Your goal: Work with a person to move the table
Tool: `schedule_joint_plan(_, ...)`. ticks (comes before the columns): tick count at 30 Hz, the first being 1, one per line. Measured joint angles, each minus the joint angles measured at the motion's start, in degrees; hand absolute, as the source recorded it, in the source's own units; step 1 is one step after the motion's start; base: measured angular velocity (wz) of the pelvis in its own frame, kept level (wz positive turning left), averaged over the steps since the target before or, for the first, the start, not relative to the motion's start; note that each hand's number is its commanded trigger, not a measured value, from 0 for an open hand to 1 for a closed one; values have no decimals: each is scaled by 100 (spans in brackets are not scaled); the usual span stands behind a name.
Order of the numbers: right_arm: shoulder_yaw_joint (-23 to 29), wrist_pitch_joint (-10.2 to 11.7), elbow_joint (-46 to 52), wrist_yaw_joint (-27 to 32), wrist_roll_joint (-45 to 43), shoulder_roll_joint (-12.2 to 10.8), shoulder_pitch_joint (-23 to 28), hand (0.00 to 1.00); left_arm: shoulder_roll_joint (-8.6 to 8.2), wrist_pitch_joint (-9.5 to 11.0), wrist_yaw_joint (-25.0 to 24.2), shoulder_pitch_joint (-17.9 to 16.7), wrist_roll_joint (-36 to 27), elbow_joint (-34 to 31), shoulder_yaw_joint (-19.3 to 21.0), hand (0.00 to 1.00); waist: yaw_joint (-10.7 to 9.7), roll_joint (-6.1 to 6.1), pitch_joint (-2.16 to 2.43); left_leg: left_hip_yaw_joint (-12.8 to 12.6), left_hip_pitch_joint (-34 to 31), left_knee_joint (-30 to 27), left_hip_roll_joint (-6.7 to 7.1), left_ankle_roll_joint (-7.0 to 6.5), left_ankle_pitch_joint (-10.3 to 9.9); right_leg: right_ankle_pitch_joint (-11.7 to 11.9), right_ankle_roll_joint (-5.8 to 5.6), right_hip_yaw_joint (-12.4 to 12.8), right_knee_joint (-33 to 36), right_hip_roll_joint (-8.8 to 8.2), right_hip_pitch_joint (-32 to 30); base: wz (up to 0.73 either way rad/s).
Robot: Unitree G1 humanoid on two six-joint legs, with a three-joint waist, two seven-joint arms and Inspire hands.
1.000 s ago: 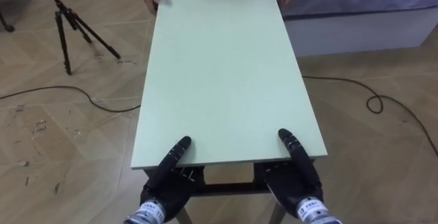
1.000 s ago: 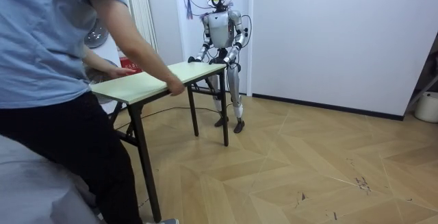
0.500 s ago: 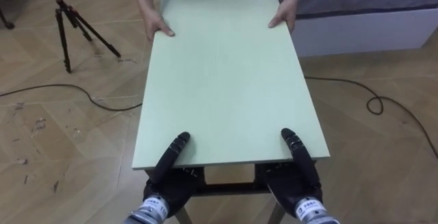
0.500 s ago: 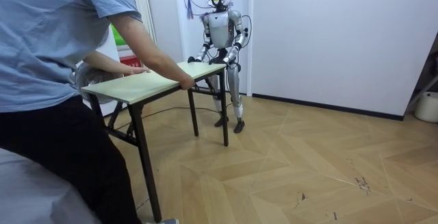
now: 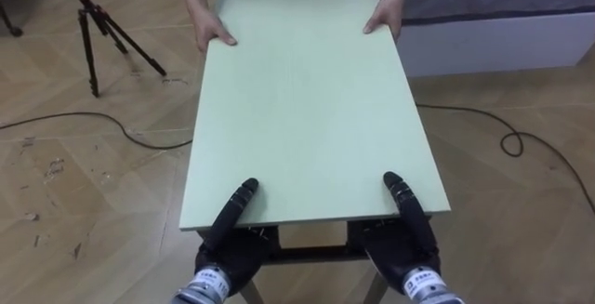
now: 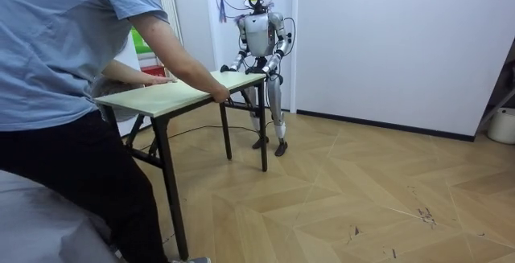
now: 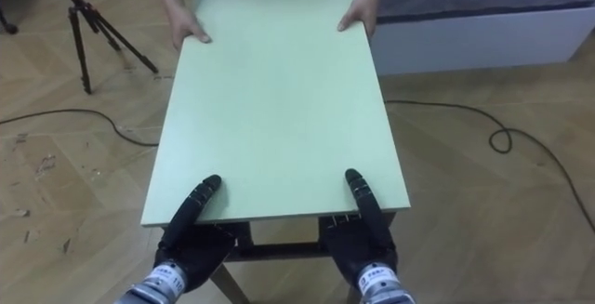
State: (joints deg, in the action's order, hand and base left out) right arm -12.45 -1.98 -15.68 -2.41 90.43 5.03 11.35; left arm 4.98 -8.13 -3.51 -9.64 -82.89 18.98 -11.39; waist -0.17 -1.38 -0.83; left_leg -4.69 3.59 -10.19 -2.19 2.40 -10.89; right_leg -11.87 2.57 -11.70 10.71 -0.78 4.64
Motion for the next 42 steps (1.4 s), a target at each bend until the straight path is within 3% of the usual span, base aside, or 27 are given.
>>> schedule_joint_plan(3, -7, 83, 254, 0, -127, -29, 68, 100, -43, 131, 0, -110, 222, -296, 1, 100, -2, 12, -6, -11, -3, 23, -1, 0, 0, 0, 0, -1, 0, -2, -13, -1)
schedule_joint_plan(8, -15, 284, 378, -18, -187, -25, 93, 100, -261, 347, -1, -140, 762, -469, 2, 100, 49, 71, -6, -35, -42, 63, -8, 0, 0, 0, 0, 20, 31, 2, -94, -2)
schedule_joint_plan(12, -39, 404, 477, -18, -290, -30, 159, 100, -287, 360, -1, -171, 963, -571, 0, 100, 73, 79, -9, -43, -93, 65, -11, 0, 0, 1, -1, 44, 74, 0, -164, 0)
schedule_joint_plan(17, -153, 565, 515, -28, -290, -134, 265, 100, -310, 558, -1, -211, 1384, -571, 4, 100, 53, 81, -15, -75, -92, 63, -12, 0, 0, 2, -2, 53, 94, -7, -166, 0)
schedule_joint_plan(26, -168, 611, 709, -10, -315, -95, 307, 100, -383, 582, 88, -335, 1383, -771, -31, 100, -119, 56, -41, -93, -138, 22, -2, -54, 34, 21, -19, 82, 93, -13, -203, 0)
schedule_joint_plan(37, -226, 569, 981, 92, -328, 1, 453, 100, -343, 551, 179, -576, 1383, -1149, -39, 100, -60, 63, -39, -89, -241, -43, -8, -58, 38, 31, -9, 72, 94, 8, -269, 0)
schedule_joint_plan(42, -233, 679, 990, 86, -330, 28, 456, 100, -384, 553, 181, -581, 1368, -1154, -91, 100, -8, 92, -42, -85, -326, -175, -17, -51, 32, 34, -4, 64, 100, 18, -286, 1)
